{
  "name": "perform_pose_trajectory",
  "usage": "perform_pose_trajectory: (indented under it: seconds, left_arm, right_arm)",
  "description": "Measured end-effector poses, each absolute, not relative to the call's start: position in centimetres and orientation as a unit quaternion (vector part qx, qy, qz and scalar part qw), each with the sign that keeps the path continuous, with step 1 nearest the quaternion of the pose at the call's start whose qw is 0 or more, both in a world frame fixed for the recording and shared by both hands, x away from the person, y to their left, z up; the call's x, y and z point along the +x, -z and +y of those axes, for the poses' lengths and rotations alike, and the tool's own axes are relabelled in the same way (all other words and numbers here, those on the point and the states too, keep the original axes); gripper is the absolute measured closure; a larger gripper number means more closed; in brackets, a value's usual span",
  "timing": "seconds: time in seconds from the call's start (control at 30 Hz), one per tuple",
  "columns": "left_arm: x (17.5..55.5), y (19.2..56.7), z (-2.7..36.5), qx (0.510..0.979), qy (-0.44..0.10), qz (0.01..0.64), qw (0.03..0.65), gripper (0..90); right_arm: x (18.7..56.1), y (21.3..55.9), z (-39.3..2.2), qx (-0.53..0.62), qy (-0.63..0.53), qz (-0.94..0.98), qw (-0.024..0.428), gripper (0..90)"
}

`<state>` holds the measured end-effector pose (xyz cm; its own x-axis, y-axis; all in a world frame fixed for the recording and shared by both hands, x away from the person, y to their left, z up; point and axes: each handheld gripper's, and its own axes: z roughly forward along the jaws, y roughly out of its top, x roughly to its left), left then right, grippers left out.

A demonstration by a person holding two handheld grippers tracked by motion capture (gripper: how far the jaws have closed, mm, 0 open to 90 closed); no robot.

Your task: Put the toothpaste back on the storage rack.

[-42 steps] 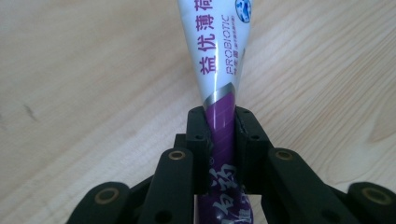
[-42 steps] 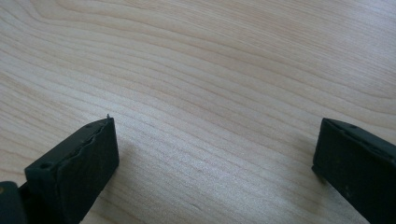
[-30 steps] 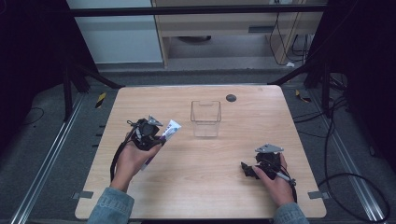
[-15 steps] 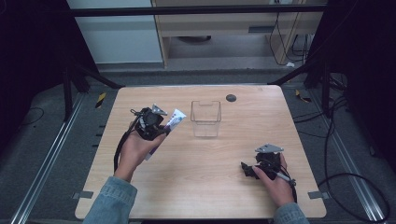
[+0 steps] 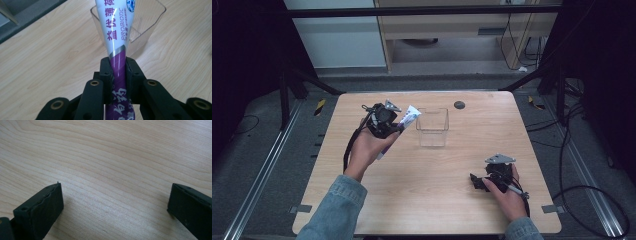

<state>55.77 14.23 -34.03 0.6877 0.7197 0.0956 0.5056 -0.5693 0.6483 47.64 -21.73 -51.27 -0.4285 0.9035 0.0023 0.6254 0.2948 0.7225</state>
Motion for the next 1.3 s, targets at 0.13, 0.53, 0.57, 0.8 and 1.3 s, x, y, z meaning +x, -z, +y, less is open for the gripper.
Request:
perform_pose_trajectory:
  seconds: [0.13,0.53,0.57,0.8,1.3]
  left_arm:
    - [56.2,33.4,13.5,0.866,-0.177,0.346,0.314,77.7]
    - [56.6,32.7,11.4,0.866,-0.178,0.334,0.328,77.7]
    - [56.6,32.7,11.2,0.866,-0.179,0.332,0.328,77.7]
    - [56.8,32.2,9.8,0.868,-0.178,0.32,0.335,77.7]
    - [57.7,30.9,7.0,0.872,-0.179,0.295,0.347,77.6]
  right_arm:
    - [47.7,51.3,-21.7,0.492,-0.332,0.777,0.211,0.4]
    - [47.7,51.3,-21.7,0.491,-0.332,0.777,0.212,0.4]
    - [47.7,51.3,-21.7,0.491,-0.332,0.777,0.212,0.4]
    - [47.8,51.3,-21.7,0.493,-0.332,0.776,0.21,0.4]
    - [47.9,51.3,-21.7,0.488,-0.33,0.779,0.214,0.4]
